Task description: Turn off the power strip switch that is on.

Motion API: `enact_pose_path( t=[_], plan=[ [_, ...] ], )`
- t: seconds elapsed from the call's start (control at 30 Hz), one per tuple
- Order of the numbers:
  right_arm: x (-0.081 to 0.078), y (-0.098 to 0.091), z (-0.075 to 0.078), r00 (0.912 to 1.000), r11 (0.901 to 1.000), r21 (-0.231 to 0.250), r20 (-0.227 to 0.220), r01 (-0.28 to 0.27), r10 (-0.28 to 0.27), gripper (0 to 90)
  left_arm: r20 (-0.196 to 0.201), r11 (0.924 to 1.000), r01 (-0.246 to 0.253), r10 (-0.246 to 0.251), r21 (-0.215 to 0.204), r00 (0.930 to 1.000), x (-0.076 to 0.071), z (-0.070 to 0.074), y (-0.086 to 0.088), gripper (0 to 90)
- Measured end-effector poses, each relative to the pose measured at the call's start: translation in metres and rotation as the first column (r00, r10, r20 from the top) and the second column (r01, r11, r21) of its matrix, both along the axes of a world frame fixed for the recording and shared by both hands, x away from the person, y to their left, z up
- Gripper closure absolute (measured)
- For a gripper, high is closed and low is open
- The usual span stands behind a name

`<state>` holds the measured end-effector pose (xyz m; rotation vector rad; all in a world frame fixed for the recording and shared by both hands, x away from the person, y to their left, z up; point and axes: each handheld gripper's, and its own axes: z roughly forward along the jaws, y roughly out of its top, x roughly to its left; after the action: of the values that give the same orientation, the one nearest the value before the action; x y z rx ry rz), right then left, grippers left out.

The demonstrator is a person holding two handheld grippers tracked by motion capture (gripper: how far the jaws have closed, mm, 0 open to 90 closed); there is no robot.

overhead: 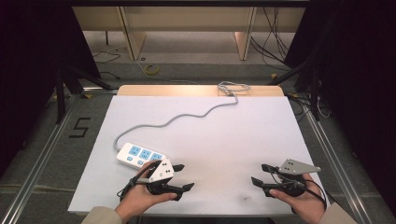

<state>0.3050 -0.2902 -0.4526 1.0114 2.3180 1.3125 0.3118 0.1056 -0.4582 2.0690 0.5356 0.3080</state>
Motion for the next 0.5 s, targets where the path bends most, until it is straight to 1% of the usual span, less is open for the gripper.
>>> enact_pose_path(
  t=[0.03,0.07,0.2,0.23,0.37,0.5],
  plan=[
    [0.0001,-0.0001,0.0,1.0,1.0,-0.003,0.001,-0.003,0.003,35.0,0.0,1.0,0.0,0.0,0.0,1.0,0.0,0.0,0.0,31.0],
    [0.0002,-0.0001,-0.0001,1.0,1.0,-0.003,0.001,-0.003,0.003,34.9,0.008,0.9999,0.003,-0.003,0.015,1.0,0.0001,-0.001,-0.0011,31.0],
    [0.0003,0.0002,-0.0002,1.0,1.0,-0.002,-0.002,-0.003,0.003,34.8,0.011,0.9999,-0.009,0.009,0.011,0.9999,0.0012,-0.0008,-0.0001,31.0],
    [0.0003,0.0002,-0.0003,1.0,1.0,-0.002,-0.002,-0.003,0.003,34.7,0.017,0.9997,-0.02,0.02,0.011,0.9997,0.0018,-0.0005,0.001,31.0],
    [0.0004,0.0002,-0.0002,1.0,1.0,-0.003,-0.002,-0.005,0.005,34.7,0.023,0.9996,-0.024,0.023,0.017,0.9995,0.0022,-0.0004,0.0015,30.9],
    [0.0005,-0.0002,-0.0003,1.0,1.0,-0.002,-0.004,-0.005,0.005,34.7,0.02,0.9994,-0.024,0.024,0.023,0.9995,0.0027,-0.0008,0.0011,31.0]
  ],
)
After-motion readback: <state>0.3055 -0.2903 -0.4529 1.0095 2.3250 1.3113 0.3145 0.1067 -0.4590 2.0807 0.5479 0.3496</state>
